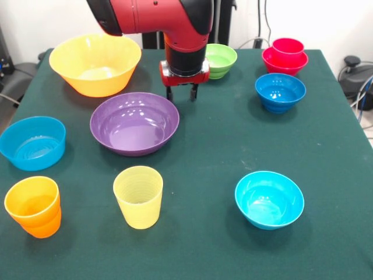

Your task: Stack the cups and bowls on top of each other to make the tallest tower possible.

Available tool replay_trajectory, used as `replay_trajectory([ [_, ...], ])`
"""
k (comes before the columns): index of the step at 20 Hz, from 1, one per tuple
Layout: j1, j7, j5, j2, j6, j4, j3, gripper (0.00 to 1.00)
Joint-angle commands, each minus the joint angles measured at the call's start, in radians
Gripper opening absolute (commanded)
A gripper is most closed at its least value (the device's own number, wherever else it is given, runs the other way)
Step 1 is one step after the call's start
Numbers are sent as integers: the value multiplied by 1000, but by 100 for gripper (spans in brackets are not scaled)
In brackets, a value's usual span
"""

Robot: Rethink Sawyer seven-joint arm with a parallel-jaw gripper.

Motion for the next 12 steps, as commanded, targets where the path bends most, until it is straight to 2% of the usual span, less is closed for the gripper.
replay_trajectory([
  [1, 3, -113, 5, -30, 64, -40, 98, 100],
  [6, -1, -120, 27, -121, 103, 13, 106, 100],
  [12, -1, -116, 26, -129, 102, 20, 114, 100],
])
